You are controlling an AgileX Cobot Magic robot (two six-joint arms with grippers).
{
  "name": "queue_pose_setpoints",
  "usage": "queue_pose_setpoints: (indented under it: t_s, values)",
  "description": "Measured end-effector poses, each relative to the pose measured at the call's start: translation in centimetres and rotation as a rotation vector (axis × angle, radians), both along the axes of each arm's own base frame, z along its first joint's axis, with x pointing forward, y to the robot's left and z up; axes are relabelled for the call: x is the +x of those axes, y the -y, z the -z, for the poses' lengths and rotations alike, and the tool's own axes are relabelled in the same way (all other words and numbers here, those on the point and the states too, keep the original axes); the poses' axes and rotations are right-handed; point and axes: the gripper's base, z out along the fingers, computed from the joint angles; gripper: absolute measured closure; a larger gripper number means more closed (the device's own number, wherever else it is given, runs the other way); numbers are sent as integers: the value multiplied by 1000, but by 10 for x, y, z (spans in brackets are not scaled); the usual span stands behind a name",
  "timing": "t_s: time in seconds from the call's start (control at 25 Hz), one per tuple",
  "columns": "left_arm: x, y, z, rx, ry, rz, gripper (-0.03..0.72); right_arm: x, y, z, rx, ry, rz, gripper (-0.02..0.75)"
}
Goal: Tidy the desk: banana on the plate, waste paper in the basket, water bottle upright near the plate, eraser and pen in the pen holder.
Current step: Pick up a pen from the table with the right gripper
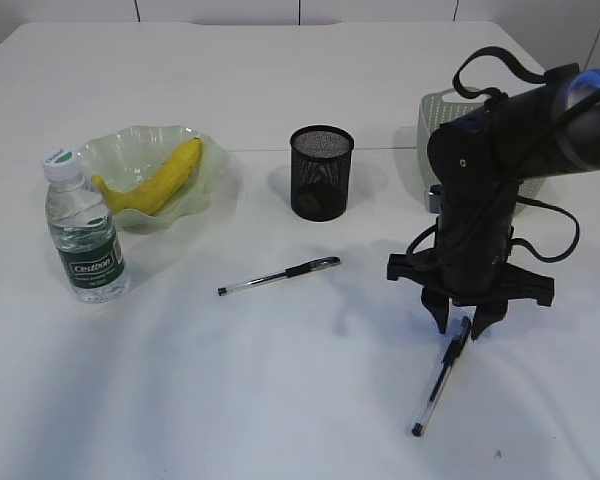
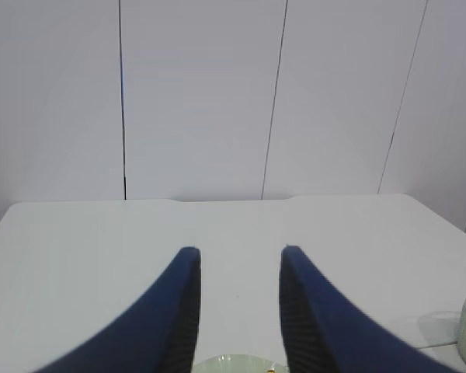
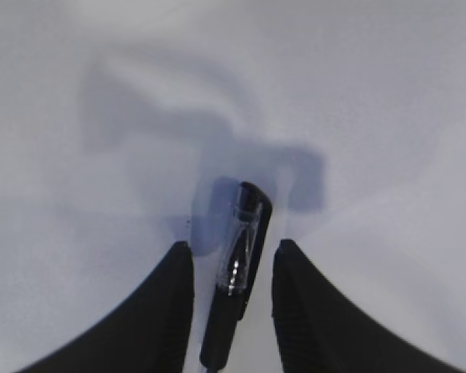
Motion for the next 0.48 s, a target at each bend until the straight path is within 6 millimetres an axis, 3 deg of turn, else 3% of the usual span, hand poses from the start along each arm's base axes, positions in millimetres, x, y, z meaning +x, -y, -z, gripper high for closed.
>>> queue_pose_setpoints:
  t_s: [0.48]
  values:
    - [0, 0, 0, 0, 0, 0, 449, 0, 0, 0, 2, 5, 6, 492]
